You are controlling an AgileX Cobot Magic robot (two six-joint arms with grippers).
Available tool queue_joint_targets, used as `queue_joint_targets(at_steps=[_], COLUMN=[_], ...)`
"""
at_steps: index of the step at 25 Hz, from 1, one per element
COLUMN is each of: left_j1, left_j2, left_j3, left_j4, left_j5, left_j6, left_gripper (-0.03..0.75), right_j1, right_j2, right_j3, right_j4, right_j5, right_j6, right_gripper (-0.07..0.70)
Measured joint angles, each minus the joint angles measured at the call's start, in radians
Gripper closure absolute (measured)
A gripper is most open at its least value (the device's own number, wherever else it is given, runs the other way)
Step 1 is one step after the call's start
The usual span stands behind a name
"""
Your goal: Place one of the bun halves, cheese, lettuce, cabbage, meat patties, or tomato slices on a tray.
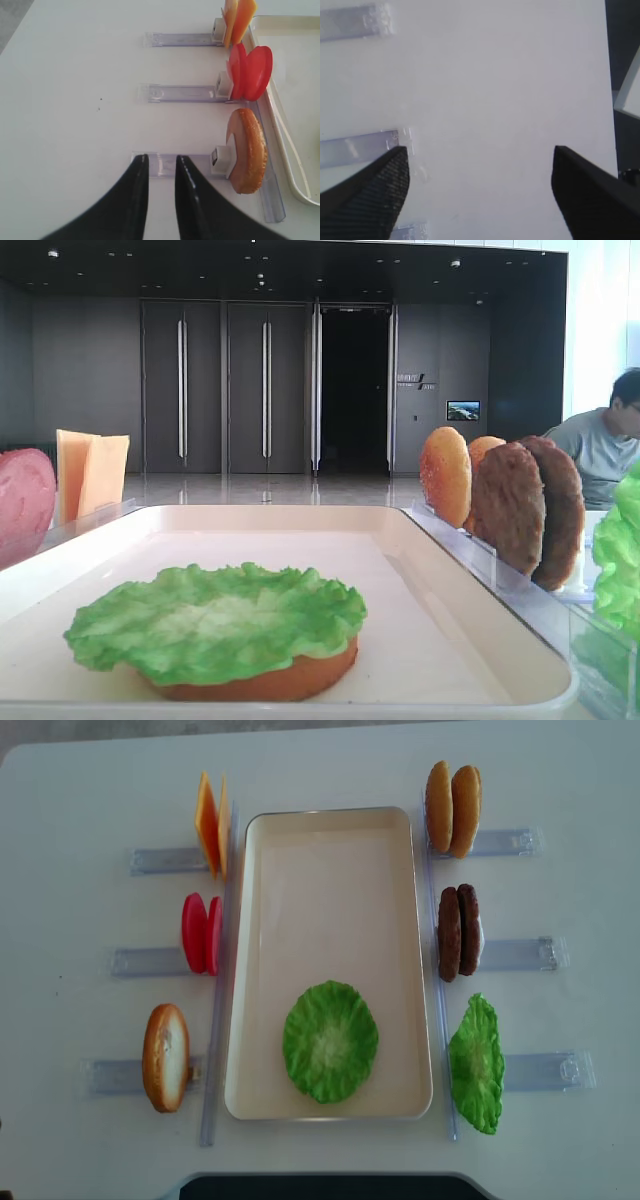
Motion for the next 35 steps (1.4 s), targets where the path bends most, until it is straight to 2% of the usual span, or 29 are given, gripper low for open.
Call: queue_joint_targets(at_steps=[12,20,29,35], left_j1=[0.0,0.0,0.0,0.0], left_j2=[0.0,0.0,0.0,0.0], left_j3=[0.0,0.0,0.0,0.0], left_j4=[0.0,0.0,0.0,0.0], left_j5=[0.0,0.0,0.0,0.0], left_j6=[0.0,0.0,0.0,0.0], left_gripper=[0.575,0.575,0.575,0.575], right_j1=[0.065,0.065,0.065,0.065], right_j2=[-0.424,-0.732,-0.98,-1.126], right_j3=[0.02,0.142,0.279,0.351], right_j4=[-0.016,-0.019,-0.016,0.048], right_j5=[0.001,0.004,0.005,0.006], right_j6=[0.0,-0.031,-0.063,-0.103], right_gripper=[0.078,0.078,0.078,0.078])
